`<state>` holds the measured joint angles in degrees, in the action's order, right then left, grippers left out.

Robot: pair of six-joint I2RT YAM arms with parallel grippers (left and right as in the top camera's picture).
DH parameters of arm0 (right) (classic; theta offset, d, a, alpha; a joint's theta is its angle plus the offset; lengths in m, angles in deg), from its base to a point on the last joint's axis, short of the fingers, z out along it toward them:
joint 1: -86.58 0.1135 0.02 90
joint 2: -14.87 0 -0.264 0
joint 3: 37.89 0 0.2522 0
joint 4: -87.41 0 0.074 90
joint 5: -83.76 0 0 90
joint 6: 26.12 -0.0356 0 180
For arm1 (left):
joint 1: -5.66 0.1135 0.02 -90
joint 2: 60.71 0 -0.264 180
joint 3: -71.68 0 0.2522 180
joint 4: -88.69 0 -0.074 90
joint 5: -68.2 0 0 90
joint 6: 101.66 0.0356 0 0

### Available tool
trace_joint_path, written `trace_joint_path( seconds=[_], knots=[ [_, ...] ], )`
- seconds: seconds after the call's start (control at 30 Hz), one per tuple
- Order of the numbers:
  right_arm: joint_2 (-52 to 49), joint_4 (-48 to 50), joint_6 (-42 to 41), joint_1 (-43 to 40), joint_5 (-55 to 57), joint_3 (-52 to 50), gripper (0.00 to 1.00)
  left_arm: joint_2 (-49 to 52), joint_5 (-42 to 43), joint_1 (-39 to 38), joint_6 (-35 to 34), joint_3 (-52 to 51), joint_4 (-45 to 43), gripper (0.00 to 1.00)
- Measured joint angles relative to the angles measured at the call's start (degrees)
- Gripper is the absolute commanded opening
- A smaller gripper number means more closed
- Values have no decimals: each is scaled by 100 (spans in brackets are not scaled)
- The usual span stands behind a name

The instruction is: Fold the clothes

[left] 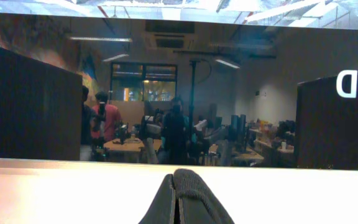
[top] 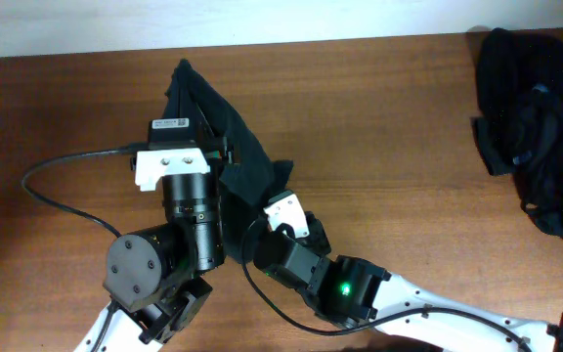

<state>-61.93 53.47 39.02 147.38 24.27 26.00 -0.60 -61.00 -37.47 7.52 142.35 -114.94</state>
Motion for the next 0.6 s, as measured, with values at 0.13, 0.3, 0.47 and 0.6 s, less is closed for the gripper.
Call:
trace_joint_path(
  seconds=[0.13, 0.3, 0.47, 0.6],
  knots=[
    [-81, 225, 2, -7, 120, -13, 54, 0, 0, 0, 0, 0, 0, 1],
    [-319, 431, 0, -129, 151, -13, 55, 0, 0, 0, 0, 0, 0, 1],
    [-503, 599, 70, -326, 164, -22, 7, 0, 0, 0, 0, 0, 2, 1],
    [-503, 693, 74, -476, 164, -24, 4, 0, 0, 0, 0, 0, 2, 1]
  ],
)
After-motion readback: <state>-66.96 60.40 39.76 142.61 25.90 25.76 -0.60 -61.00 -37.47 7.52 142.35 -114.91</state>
